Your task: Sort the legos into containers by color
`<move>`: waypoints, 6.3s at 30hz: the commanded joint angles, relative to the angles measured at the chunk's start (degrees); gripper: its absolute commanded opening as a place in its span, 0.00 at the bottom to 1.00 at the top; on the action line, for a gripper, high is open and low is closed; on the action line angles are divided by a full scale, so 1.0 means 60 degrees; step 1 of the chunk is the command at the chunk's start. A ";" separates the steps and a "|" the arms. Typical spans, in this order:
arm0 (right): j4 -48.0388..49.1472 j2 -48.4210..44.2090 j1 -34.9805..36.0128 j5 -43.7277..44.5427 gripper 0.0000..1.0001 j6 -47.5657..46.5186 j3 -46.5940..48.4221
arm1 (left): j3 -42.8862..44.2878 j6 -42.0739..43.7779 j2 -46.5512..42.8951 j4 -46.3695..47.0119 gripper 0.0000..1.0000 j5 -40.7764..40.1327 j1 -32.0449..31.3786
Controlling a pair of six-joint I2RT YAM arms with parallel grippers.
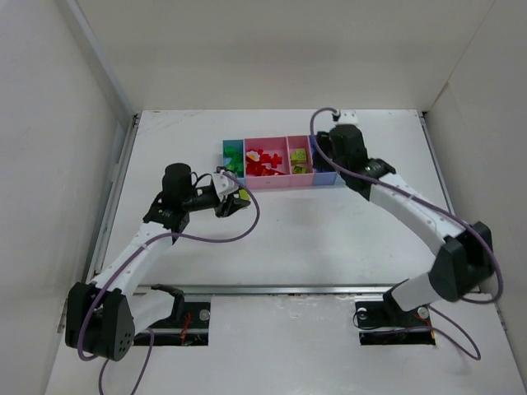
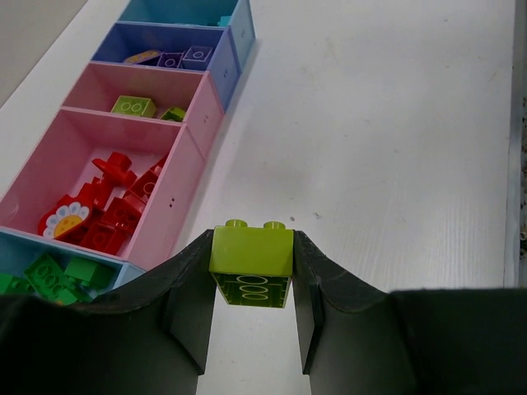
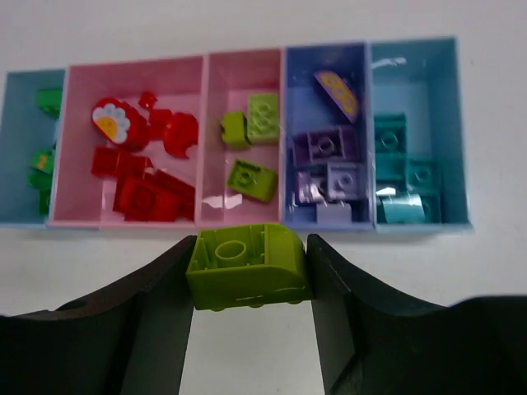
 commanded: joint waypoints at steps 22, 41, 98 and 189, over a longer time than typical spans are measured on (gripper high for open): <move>0.0217 0.4782 -0.0144 -0.1859 1.00 -0.3129 0.4408 | 0.1764 0.0746 0.1264 -0.0714 0.00 0.2629 0.0247; 0.1287 -0.0304 0.1466 -1.0296 0.96 -1.0147 0.0317 | 0.3609 -0.0660 0.1996 0.1951 0.00 0.7115 0.0732; 0.4348 0.0547 0.1292 -1.0328 0.00 -0.6866 0.0568 | 0.4064 -0.1100 0.1822 0.1467 0.00 0.6514 0.0042; -0.0837 -0.0259 -0.7996 -0.0496 1.00 0.0518 0.1168 | -0.2072 -0.4923 -0.0449 0.3577 1.00 -1.1827 0.2562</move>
